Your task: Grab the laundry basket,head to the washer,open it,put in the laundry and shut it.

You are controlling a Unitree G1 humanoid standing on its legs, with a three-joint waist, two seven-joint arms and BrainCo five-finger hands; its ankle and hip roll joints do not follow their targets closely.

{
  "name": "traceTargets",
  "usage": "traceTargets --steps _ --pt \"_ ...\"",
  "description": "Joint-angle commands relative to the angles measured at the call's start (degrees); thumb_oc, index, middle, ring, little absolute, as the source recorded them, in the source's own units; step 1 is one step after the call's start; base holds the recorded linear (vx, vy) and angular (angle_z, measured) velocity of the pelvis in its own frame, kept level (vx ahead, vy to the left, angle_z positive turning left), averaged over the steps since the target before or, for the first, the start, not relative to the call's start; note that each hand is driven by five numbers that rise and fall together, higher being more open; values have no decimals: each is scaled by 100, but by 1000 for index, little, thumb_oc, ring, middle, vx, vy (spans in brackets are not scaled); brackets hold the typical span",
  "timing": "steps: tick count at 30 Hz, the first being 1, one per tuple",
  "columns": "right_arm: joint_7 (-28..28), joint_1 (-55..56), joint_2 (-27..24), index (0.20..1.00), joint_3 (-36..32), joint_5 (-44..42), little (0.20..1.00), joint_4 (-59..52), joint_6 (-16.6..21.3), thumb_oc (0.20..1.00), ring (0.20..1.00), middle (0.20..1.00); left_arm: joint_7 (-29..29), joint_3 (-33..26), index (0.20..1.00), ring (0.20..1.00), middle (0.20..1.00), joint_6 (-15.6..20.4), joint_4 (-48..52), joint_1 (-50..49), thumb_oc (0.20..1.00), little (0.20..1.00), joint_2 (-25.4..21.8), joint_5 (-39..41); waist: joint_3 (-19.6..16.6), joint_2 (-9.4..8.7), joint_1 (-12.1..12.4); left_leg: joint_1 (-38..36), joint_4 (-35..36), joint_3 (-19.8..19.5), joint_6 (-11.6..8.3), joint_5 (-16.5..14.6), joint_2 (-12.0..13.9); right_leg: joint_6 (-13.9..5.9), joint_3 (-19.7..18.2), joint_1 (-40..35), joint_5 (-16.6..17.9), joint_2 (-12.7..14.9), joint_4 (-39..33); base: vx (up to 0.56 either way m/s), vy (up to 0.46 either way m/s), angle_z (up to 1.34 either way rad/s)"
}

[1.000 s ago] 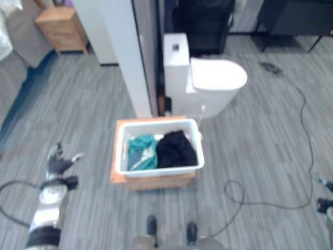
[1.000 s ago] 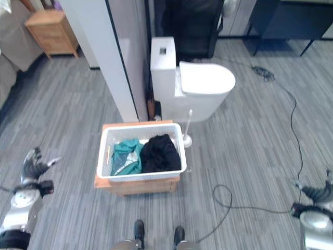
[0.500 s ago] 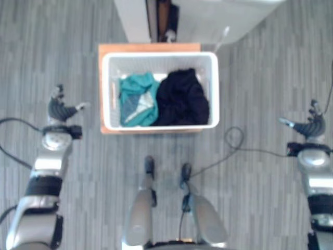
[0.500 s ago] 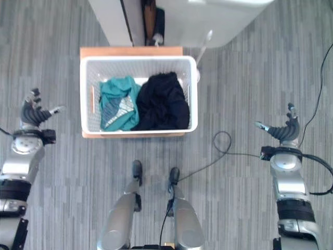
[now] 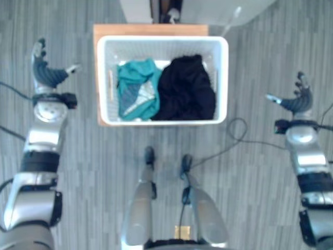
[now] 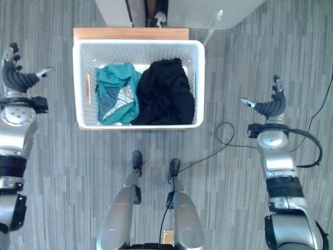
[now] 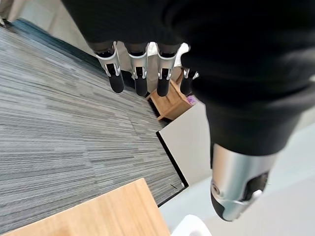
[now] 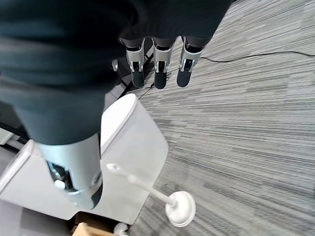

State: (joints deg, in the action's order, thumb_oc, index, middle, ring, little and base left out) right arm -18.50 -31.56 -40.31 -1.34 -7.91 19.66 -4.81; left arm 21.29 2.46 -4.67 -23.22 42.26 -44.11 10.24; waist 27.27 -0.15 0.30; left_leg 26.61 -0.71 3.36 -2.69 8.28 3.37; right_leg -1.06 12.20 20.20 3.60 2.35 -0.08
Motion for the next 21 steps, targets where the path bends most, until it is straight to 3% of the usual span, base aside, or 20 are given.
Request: traceTargets --steps 1,10,21 --pt "-189 52 -223 1000 156 -63 1000 -98 183 1000 1000 1000 221 52 1000 1000 1000 182 -131 204 1000 1000 -15 -100 -561 26 -7 290 -581 32 -233 -408 341 -571 -87 582 -53 782 525 4 0 3" --pt "-225 -703 -85 1000 625 -128 1000 50 10 1000 1000 1000 20 557 1000 1000 1000 -121 -180 808 1000 1000 -316 -35 -511 122 63 484 -713 -17 -214 -447 282 -548 -83 741 -83 808 644 -1 0 1" --pt "-130 -472 -28 1000 540 -44 1000 117 -180 1000 1000 1000 -613 1038 1000 1000 1000 -422 39 904 1000 1000 -338 635 -518 255 70 586 -682 -39 -207 -376 215 -548 -41 829 -75 850 679 -4 -2 1"
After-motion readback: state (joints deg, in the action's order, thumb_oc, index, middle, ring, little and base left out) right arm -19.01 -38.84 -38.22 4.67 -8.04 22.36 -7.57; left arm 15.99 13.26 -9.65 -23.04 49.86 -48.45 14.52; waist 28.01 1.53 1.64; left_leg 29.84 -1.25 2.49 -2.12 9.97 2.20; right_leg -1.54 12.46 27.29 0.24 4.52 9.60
